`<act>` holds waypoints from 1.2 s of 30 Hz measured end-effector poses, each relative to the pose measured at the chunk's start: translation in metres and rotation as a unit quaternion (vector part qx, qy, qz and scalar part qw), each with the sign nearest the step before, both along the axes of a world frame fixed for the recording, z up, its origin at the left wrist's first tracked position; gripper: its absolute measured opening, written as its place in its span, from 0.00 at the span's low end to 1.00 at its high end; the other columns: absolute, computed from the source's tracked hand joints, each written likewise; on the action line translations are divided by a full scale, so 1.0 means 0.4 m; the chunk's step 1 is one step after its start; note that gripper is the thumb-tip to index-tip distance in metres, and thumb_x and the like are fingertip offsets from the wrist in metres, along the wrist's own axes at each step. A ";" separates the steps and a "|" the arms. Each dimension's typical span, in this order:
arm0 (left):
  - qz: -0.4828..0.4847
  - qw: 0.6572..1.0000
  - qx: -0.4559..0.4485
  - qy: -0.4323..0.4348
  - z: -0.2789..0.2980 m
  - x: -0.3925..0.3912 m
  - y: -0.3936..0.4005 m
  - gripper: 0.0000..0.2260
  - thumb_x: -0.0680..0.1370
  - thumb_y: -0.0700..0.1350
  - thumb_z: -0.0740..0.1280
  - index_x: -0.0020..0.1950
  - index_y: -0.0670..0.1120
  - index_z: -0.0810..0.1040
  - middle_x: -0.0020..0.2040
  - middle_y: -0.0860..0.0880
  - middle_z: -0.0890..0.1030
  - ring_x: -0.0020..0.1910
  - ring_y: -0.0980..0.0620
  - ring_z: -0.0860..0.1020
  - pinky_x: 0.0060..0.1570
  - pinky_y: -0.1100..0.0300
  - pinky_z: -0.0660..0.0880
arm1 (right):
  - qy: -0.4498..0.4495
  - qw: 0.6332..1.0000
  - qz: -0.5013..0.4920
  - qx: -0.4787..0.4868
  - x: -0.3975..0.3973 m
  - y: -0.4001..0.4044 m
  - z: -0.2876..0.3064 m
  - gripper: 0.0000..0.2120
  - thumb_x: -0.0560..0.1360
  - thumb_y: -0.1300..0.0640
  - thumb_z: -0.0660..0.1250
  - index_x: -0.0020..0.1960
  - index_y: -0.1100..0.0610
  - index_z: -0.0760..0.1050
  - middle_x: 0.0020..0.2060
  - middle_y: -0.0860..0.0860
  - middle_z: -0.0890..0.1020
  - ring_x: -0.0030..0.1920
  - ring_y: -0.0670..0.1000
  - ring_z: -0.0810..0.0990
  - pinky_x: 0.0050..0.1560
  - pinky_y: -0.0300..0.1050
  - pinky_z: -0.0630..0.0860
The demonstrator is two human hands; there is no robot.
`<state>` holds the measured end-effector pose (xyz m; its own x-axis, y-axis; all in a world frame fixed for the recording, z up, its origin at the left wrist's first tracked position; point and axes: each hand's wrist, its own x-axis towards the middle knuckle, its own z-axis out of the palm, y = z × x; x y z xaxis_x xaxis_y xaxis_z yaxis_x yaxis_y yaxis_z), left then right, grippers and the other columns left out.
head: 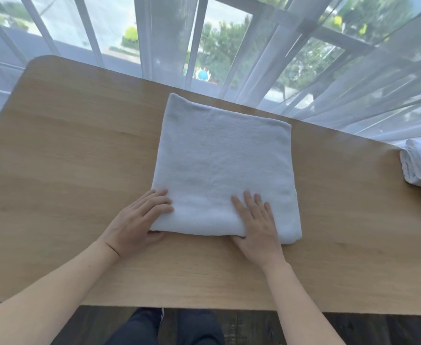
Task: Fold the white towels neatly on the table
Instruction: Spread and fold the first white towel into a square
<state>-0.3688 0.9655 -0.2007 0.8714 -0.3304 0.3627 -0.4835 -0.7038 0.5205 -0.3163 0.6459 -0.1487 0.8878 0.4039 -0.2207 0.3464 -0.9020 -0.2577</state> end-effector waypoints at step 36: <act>0.514 0.813 -0.115 0.247 0.093 0.725 -0.036 0.34 0.76 0.70 0.62 0.69 0.44 0.73 0.61 0.41 0.81 0.60 0.38 0.77 0.50 0.53 0.65 | 0.078 0.996 0.000 -0.030 0.838 0.133 0.063 0.26 0.78 0.30 0.47 0.47 0.49 0.72 0.47 0.52 0.80 0.52 0.58 0.77 0.46 0.51 0.65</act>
